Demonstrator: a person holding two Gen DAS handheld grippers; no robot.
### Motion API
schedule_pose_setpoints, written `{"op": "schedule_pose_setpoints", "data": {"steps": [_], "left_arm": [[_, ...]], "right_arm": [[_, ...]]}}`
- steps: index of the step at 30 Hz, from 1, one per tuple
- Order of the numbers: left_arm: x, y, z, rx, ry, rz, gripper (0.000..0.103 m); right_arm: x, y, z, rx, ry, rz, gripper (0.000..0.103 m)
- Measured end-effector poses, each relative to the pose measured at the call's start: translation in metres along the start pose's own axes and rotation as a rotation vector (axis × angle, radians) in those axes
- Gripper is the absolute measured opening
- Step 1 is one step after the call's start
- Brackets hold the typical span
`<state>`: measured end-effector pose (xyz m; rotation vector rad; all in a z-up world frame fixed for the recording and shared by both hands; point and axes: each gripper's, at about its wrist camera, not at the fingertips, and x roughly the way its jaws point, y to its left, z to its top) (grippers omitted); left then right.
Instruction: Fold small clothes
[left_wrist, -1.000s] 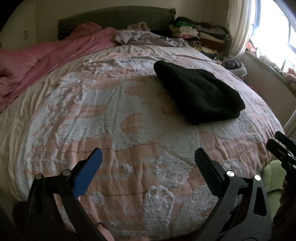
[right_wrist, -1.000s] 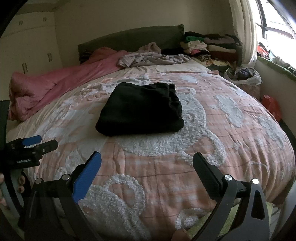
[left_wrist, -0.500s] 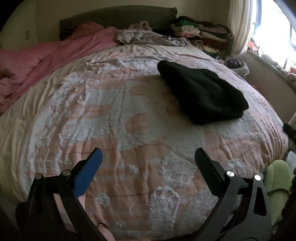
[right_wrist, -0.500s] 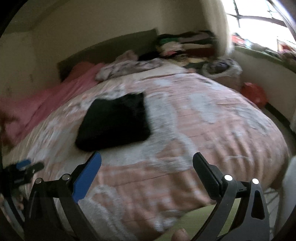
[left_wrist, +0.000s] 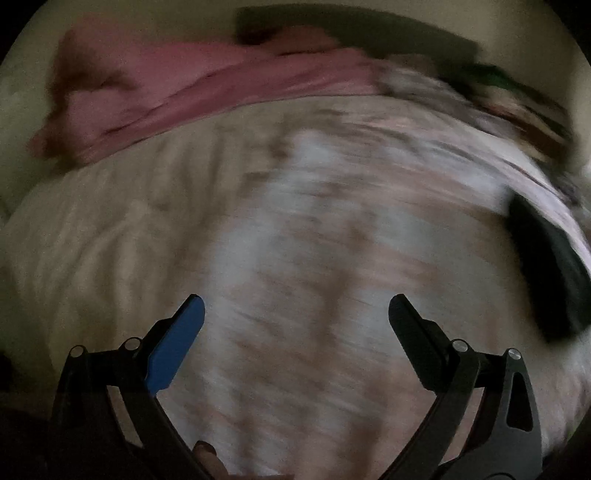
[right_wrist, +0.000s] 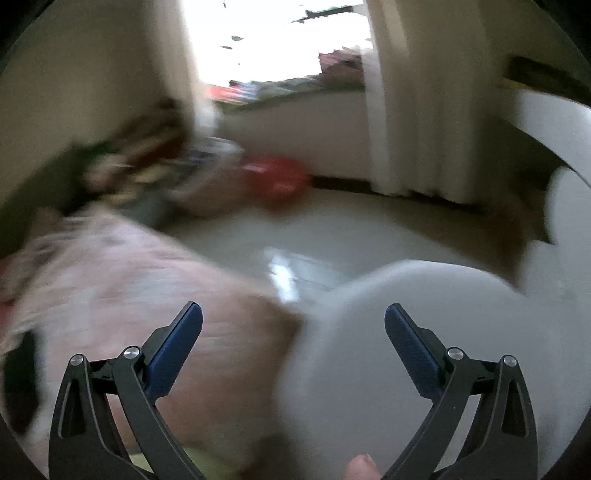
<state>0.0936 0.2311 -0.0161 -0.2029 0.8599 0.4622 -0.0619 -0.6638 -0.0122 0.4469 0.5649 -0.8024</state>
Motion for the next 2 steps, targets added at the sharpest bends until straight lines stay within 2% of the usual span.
{"op": "schedule_pose_setpoints", "data": {"steps": [1,2], "left_arm": [[0.009,0.013,0.007,-0.007,0.012,0.03,0.093],[0.026,0.037,0.019,-0.033,0.031,0.098,0.093]], "right_arm": [[0.017,-0.021,0.002,0.024,0.033,-0.061,0.098],[0.033,-0.039,0.002,0.045,0.071,-0.118,0.098]]}}
